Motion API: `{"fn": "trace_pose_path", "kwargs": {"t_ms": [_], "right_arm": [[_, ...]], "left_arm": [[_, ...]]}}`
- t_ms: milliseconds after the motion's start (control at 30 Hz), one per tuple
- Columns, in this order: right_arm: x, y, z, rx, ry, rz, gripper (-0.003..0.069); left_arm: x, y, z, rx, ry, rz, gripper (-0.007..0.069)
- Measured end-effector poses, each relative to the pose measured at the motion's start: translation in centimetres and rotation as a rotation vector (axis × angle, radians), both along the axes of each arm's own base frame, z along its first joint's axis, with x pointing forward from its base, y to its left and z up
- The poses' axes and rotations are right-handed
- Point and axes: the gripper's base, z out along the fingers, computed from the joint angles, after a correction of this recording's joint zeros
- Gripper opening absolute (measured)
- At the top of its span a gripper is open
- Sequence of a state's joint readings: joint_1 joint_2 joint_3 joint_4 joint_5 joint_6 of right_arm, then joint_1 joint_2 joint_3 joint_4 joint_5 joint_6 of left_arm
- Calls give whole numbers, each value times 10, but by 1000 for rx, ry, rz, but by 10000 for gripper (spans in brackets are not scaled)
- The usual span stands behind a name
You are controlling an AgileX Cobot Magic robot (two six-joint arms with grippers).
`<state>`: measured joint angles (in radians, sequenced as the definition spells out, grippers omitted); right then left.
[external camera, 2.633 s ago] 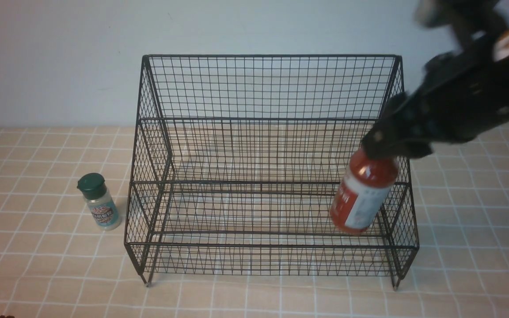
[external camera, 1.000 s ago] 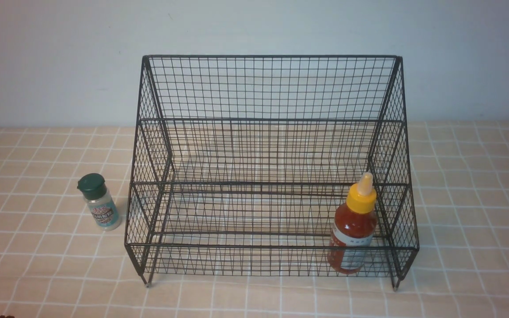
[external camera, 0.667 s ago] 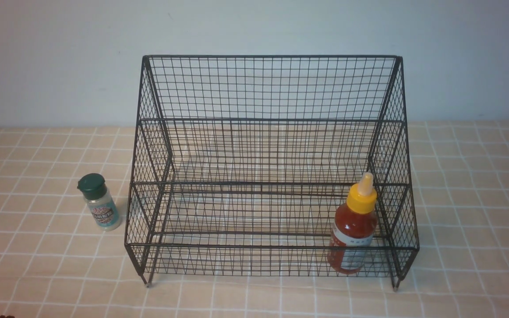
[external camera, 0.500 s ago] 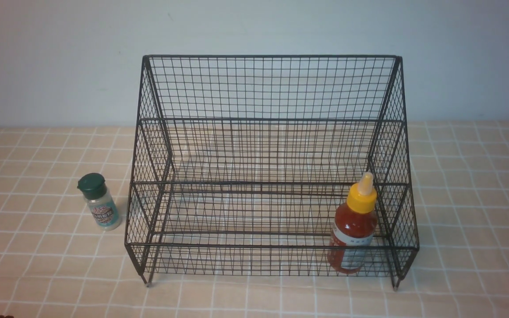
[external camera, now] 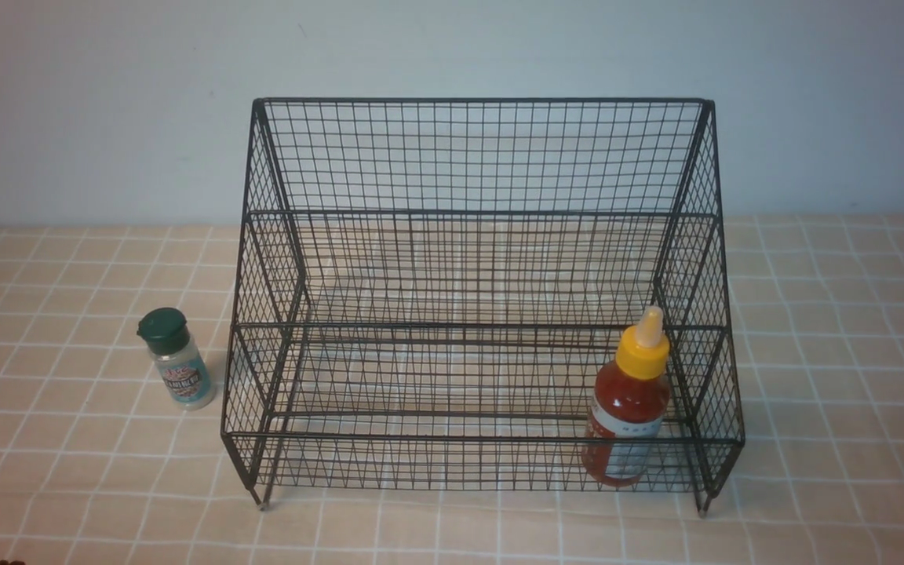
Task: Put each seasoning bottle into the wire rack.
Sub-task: Use the left arm to grab the condiment bottle closest to it
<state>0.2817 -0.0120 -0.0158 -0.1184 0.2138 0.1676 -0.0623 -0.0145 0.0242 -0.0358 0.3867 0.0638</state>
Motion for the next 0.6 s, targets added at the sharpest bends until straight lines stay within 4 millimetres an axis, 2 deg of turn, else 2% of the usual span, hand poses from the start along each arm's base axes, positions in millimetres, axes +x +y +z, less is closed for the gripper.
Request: {"fn": "trace_pose_path", "kwargs": {"t_ms": [67, 100, 133, 233, 600], "right_arm": [[2, -3, -9, -6, 31, -59, -13], [3, -9, -18, -5, 84, -167, -13], [3, -9, -18, -3, 84, -167, -13], [2, -17, -26, 14, 179, -307, -13], [2, -19, -26, 20, 186, -355, -13]], "left_arm": [[0, 0, 0, 0, 0, 0, -7], [0, 0, 0, 0, 0, 0, -7], [0, 0, 0, 0, 0, 0, -7], [0, 0, 0, 0, 0, 0, -7], [0, 0, 0, 0, 0, 0, -7]]}}
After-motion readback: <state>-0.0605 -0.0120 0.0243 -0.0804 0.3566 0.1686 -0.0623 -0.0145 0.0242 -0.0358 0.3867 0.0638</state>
